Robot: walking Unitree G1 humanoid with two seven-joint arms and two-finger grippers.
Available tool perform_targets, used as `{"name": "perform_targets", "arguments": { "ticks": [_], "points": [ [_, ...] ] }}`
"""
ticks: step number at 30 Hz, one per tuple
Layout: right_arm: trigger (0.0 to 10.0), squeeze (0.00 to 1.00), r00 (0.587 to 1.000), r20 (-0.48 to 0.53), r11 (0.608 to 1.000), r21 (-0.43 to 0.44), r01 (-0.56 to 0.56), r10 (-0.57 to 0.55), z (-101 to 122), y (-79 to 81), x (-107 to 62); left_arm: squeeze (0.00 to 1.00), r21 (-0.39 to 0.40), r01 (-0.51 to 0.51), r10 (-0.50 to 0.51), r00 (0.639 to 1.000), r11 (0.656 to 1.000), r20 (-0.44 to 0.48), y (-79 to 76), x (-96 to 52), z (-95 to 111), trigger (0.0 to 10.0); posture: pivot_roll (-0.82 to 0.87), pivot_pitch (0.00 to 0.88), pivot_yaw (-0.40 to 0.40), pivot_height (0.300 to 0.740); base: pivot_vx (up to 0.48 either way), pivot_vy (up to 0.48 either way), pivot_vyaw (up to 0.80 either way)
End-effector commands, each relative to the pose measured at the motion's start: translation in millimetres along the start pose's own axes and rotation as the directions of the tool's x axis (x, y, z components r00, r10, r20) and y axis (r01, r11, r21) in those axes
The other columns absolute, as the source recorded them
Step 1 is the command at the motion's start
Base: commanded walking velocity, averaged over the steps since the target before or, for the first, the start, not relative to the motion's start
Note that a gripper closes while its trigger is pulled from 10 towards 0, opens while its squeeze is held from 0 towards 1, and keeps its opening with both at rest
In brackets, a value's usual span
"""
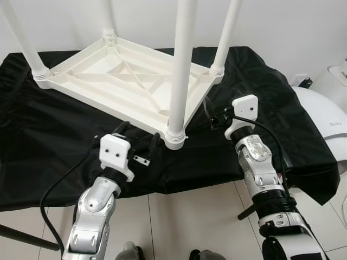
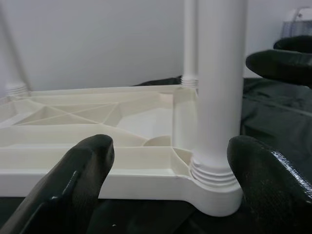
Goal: Building children table
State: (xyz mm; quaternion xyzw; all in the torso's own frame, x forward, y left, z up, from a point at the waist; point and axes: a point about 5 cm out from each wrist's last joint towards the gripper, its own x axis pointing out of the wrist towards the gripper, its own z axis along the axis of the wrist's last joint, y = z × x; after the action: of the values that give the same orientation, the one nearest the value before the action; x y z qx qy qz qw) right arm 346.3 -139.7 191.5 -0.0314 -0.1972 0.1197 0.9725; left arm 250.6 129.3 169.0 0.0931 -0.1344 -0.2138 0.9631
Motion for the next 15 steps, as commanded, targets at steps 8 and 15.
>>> {"name": "perform_targets", "arguments": {
  "ticks": [8,15],
  "points": [
    [10.0,0.0,0.997,-0.045,0.997,0.033,0.072,-0.07,-14,-9.8,-47.5,0.0,0.049,0.146,-0.143,0.988,0.988,-0.06,-3.9,23.3,-9,10.0,-0.08,0.14,0.039,0.74,0.0,0.0,0.0],
    [10.0,0.0,0.996,-0.053,0.995,0.055,0.079,-0.076,-11,-1.3,-71.0,0.0,0.035,0.143,-0.14,0.988,0.989,-0.068,3.8,41.7,-9,10.0,-0.12,0.157,0.068,0.74,0.0,0.0,0.0]
  ]
}}
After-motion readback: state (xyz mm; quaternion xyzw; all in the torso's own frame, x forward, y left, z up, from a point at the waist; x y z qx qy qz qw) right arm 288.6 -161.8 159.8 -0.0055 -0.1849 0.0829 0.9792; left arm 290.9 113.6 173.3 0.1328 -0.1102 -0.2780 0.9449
